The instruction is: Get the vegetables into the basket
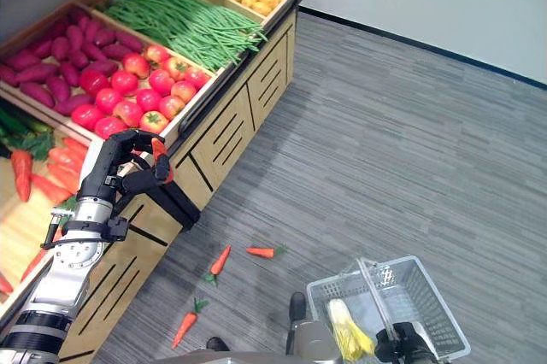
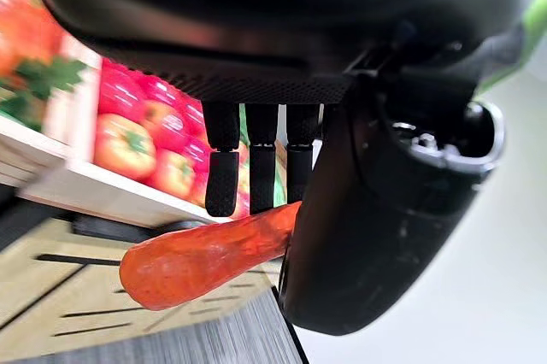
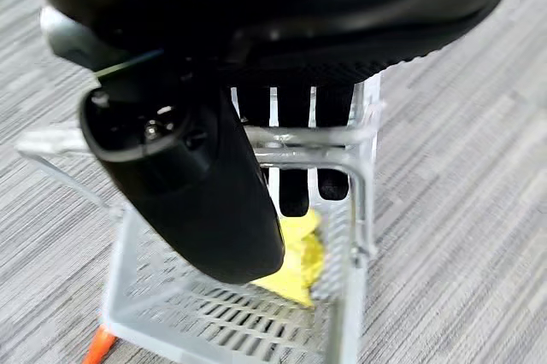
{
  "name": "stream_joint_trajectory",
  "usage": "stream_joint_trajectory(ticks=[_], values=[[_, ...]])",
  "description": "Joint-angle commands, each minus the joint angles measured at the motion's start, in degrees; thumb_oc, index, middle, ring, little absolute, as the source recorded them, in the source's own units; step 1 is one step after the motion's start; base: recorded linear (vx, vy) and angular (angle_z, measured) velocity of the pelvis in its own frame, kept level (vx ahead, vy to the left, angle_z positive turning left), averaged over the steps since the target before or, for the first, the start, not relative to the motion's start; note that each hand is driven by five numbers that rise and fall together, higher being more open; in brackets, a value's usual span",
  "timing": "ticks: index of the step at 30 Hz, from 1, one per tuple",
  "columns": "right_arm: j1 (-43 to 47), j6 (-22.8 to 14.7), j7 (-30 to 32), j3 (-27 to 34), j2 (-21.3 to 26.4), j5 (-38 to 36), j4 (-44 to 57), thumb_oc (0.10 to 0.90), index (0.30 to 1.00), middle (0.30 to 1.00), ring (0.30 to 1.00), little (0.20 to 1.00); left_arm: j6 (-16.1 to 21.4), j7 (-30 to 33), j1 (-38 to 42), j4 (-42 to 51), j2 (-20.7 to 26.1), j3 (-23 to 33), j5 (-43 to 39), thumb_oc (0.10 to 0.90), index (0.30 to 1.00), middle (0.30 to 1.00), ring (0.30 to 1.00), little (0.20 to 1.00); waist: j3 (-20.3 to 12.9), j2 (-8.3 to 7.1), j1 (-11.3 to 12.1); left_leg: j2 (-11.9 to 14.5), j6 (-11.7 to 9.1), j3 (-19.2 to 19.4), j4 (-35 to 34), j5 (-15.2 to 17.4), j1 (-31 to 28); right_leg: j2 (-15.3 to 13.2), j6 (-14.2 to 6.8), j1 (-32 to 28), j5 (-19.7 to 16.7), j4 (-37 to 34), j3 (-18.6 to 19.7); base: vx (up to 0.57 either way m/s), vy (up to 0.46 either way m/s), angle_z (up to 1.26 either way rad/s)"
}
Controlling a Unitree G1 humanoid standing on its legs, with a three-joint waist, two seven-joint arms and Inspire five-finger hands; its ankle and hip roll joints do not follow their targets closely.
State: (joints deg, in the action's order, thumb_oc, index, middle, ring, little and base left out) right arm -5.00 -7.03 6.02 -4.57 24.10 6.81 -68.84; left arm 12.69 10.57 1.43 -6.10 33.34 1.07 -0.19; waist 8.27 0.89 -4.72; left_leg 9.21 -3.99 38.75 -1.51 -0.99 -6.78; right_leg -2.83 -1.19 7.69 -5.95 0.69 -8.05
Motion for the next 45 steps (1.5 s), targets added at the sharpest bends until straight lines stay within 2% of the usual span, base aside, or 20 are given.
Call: stream_joint_trajectory(ticks=[1,3,5,6,7,8,9,10,13,15,18,22,25,26,29,30,31,34,39,45], values=[[2.0,-2.59,2.53,0.93,3.47,-1.53,1.38,0.4,0.3,0.3,0.3,0.3,6.13,1.45,6.36,6.5,1.77,0.57,-3.77,0.4,0.3,0.3,0.3,0.3,-0.66,-1.93,-0.84,2.03,-3.71,-5.19,4.15,-1.15,5.76,-4.07,-4.78,-3.5,5.82,2.32,-0.6,0.02,-0.272,-0.12],[2.19,-2.54,2.71,1.19,3.81,-1.82,0.81,0.4,0.3,0.3,0.3,0.3,6.18,1.19,6.88,6.69,1.49,-0.06,-3.95,0.4,0.3,0.3,0.3,0.3,-0.23,-1.94,-0.65,3.32,-4.35,-6.1,7.22,-1.08,6.69,-3.48,-4.11,-4.14,6.24,2.12,-0.38,0.03,-0.222,0.0],[3.03,-2.63,3.2,1.39,4.73,-2.24,0.27,0.4,0.3,0.3,0.3,0.3,6.47,1.45,7.46,7.39,1.49,-0.62,-4.03,0.4,0.3,0.3,0.3,0.3,1.23,-2.23,0.28,4.16,-4.82,-11.03,12.58,-3.53,9.64,-2.31,-2.61,-4.24,5.9,2.21,0.89,-0.05,-0.185,0.01],[3.64,-2.48,3.4,1.36,5.22,-2.47,-0.45,0.4,0.3,0.3,0.3,0.3,6.58,1.51,7.57,7.92,1.48,-0.92,-4.14,0.4,0.3,0.3,0.3,0.3,1.35,-2.19,1.09,2.16,-4.24,-16.68,11.78,-3.67,10.89,-2.11,-2.47,-3.87,5.91,2.27,1.96,-0.08,-0.08,-0.23],[3.65,-2.49,3.4,1.36,5.22,-2.47,-0.46,0.4,0.3,0.3,0.3,0.3,6.58,1.51,7.58,7.92,1.48,-0.92,-4.14,0.4,0.3,0.3,0.3,0.3,1.27,-2.2,1.04,2.12,-4.23,-16.72,11.73,-3.73,10.98,-2.13,-2.47,-3.8,5.89,2.26,1.92,0.01,0.001,-0.39],[3.93,-2.41,3.48,1.31,5.49,-2.66,-1.13,0.4,0.3,0.3,0.3,0.3,6.59,1.62,7.31,8.26,1.37,-1.07,-3.94,0.4,0.3,0.3,0.3,0.3,1.36,-2.2,1.68,0.22,-3.47,-21.22,10.44,-2.22,11.63,-2.07,-2.56,-3.93,6.24,2.45,3.03,0.08,0.036,-0.55],[4.45,-2.53,3.74,1.07,5.75,-2.77,-1.63,0.4,0.3,0.3,0.3,0.3,6.82,2.48,6.5,8.56,1.42,-0.75,-3.05,0.4,0.3,0.3,0.3,0.3,1.34,-2.52,2.86,-2.14,-2.16,-29.91,7.13,-0.61,13.09,-1.85,-2.96,-3.63,6.08,2.73,6.15,0.12,0.053,-0.41],[4.75,-2.63,3.82,0.57,5.84,-2.54,-1.79,0.4,0.3,0.3,0.3,0.3,7.12,3.21,6.33,8.78,1.44,-0.73,-2.55,0.4,0.3,0.3,0.3,0.3,1.35,-2.67,3.45,-2.74,-1.99,-34.11,6.1,-0.95,13.9,-1.65,-3.2,-3.39,5.88,2.82,8.05,0.09,0.047,-0.36],[5.67,-2.72,3.86,-0.37,6.18,-2.06,-2.23,0.4,0.3,0.3,0.3,0.3,7.65,4.41,6.3,8.97,1.83,-0.5,-2.68,0.4,0.3,0.3,0.3,0.3,1.31,-2.67,3.85,-3.35,-1.26,-37.72,5.73,-1.31,15.19,-1.17,-3.61,-2.05,5.7,4.0,11.08,0.08,0.115,-0.98],[4.91,-2.92,3.35,-0.41,5.01,-2.44,-1.82,0.4,0.3,0.3,0.3,0.3,8.05,3.53,5.67,9.37,1.98,-1.03,-3.71,0.4,0.3,0.3,0.3,0.3,0.05,-3.3,2.59,-4.81,0.34,-33.72,5.08,0.72,13.19,-3.05,-5.24,-1.97,5.22,3.87,13.85,0.15,0.416,-1.23],[5.32,-2.77,3.17,-0.72,3.17,-2.3,-1.82,0.4,0.3,0.3,0.3,0.3,8.37,3.37,5.78,8.83,2.21,-1.47,-4.21,0.4,0.3,0.3,0.3,0.3,-0.79,-4.12,2.54,-6.27,1.5,-30.03,4.35,1.88,11.99,-4.94,-7.21,-0.73,3.39,3.17,16.41,0.05,0.346,-0.82],[5.07,-2.79,3.19,-0.56,2.02,-2.54,-1.4,0.4,0.3,0.3,0.3,0.3,8.42,3.11,6.08,8.53,2.44,-2.13,-4.21,0.4,0.3,0.3,0.3,0.3,-0.93,-4.71,2.25,-7.53,2.42,-28.07,5.07,3.47,11.37,-6.17,-8.83,0.29,1.43,3.46,17.97,0.01,0.184,-0.38],[5.18,-2.79,3.24,-0.4,1.47,-2.21,-1.51,0.4,0.3,0.3,0.3,0.3,8.54,3.05,5.17,8.35,2.75,-1.7,-4.13,0.4,0.3,0.3,0.3,0.3,-0.75,-5.28,1.99,-8.64,3.03,-25.91,5.29,4.38,10.52,-7.11,-10.67,1.72,-3.53,3.17,19.81,-0.04,0.114,-0.25],[5.47,-2.91,3.29,-0.7,1.14,-2.14,-1.14,0.4,0.3,0.3,0.3,0.3,8.61,3.25,4.81,7.85,2.9,-1.63,-3.95,0.4,0.3,0.3,0.3,0.3,-0.5,-5.26,2.07,-8.39,3.17,-24.13,4.98,4.12,10.4,-7.49,-10.95,2.8,-4.93,3.15,19.03,-0.1,0.108,-0.41],[5.41,-2.99,3.53,-0.66,0.8,-1.96,-1.09,0.4,0.3,0.3,0.3,0.3,8.49,3.27,4.46,8.03,3.44,-1.4,-3.9,0.4,0.3,0.3,0.3,0.3,-0.16,-4.6,3.16,-7.69,3.53,-22.53,4.01,4.05,9.59,-8.36,-9.97,2.49,-2.87,5.58,12.9,-0.07,0.06,-0.75],[5.45,-2.98,3.53,-0.67,0.77,-1.96,-1.08,0.4,0.3,0.3,0.3,0.3,8.48,3.27,4.47,8.05,3.47,-1.36,-3.89,0.4,0.3,0.3,0.3,0.3,-0.25,-4.68,3.16,-7.71,3.51,-22.48,3.94,3.75,9.8,-8.36,-9.92,2.7,-3.11,5.48,12.94,-0.05,0.044,-0.58],[5.46,-3.01,3.69,-0.71,0.65,-1.86,-1.2,0.4,0.3,0.3,0.3,0.3,8.33,3.18,4.32,8.23,3.38,-1.3,-3.81,0.4,0.3,0.3,0.3,0.3,-0.14,-4.2,3.55,-7.32,3.49,-22.09,3.56,3.68,9.5,-9.05,-9.47,2.08,-1.67,6.97,9.68,-0.06,0.018,-0.23],[5.31,-3.06,3.92,-0.56,0.4,-1.63,-1.09,0.4,0.3,0.3,0.3,0.3,8.09,2.78,4.04,7.98,3.42,-1.01,-3.87,0.4,0.3,0.3,0.3,0.3,-0.89,-4.05,3.86,-6.8,3.19,-21.01,2.14,2.41,8.98,-9.79,-9.19,0.74,-1.26,7.69,6.32,-0.05,-0.006,-0.27],[5.07,-3.19,4.19,-0.74,0.79,-1.54,0.82,0.4,0.3,0.3,0.3,0.3,7.56,1.68,2.45,8.17,3.49,-0.78,-4.09,0.4,0.3,0.3,0.3,0.3,-2.48,-4.45,4.45,-6.8,2.37,-18.7,-1.55,0.44,6.76,-9.59,-9.31,-0.15,-0.97,3.83,5.78,0.0,-0.16,-0.34],[7.32,-4.81,6.34,-1.06,7.17,-0.19,17.17,0.4,0.3,0.3,0.3,0.3,7.91,0.08,3.32,7.95,1.55,-3.56,-6.1,0.4,0.3,0.3,0.3,0.3,-3.76,-3.28,3.8,-3.53,-0.37,-17.46,-3.49,-2.96,6.64,-6.53,-8.36,-2.71,-1.21,-4.08,5.69,-0.02,-0.241,-0.19]])
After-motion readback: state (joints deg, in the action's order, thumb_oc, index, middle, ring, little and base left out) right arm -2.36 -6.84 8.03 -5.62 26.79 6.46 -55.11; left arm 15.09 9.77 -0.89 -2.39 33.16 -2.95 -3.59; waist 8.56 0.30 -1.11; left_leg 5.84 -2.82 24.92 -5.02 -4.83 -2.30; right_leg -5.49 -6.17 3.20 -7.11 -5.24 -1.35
